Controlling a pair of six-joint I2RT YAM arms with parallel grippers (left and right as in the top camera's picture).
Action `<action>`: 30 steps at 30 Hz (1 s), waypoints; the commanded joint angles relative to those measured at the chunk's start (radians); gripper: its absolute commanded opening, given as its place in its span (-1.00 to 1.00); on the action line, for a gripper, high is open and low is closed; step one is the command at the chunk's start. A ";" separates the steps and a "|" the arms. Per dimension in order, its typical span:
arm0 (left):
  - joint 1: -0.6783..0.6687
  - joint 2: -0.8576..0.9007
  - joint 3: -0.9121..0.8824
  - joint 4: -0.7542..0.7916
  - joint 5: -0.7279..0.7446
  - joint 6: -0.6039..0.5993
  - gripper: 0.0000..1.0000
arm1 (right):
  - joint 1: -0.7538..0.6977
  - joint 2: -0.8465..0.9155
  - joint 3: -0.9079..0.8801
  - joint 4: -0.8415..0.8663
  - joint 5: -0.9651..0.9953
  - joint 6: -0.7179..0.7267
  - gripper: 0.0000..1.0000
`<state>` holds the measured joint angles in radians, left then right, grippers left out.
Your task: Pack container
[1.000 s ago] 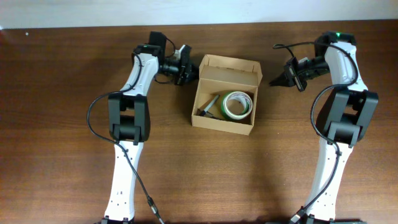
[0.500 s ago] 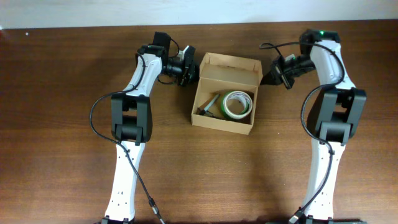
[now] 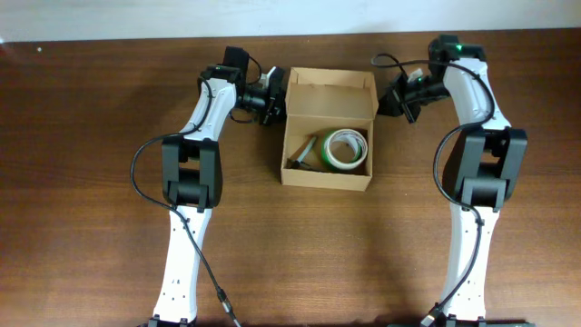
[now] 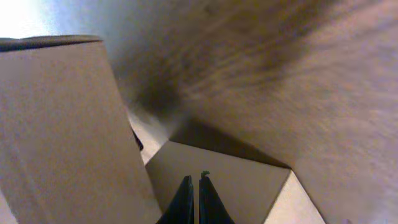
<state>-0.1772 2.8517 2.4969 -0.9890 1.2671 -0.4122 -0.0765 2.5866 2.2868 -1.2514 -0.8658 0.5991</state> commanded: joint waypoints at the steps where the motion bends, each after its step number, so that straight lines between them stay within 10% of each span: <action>1: -0.003 0.032 0.004 0.025 0.105 -0.006 -0.97 | 0.029 0.008 0.000 0.018 -0.049 -0.026 -0.92; 13: -0.003 0.032 0.004 0.069 0.307 -0.029 -0.94 | 0.039 0.008 0.000 -0.024 -0.118 -0.135 -0.92; 19: -0.001 0.032 0.004 0.069 0.307 -0.033 -0.09 | 0.033 0.008 0.001 -0.077 -0.118 -0.238 -0.92; 30: 0.000 0.032 0.004 0.069 0.307 -0.033 0.20 | 0.023 0.008 0.001 -0.159 -0.064 -0.360 -0.92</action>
<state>-0.1749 2.8616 2.4969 -0.9195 1.5459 -0.4389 -0.0509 2.5866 2.2868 -1.4067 -0.9531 0.2848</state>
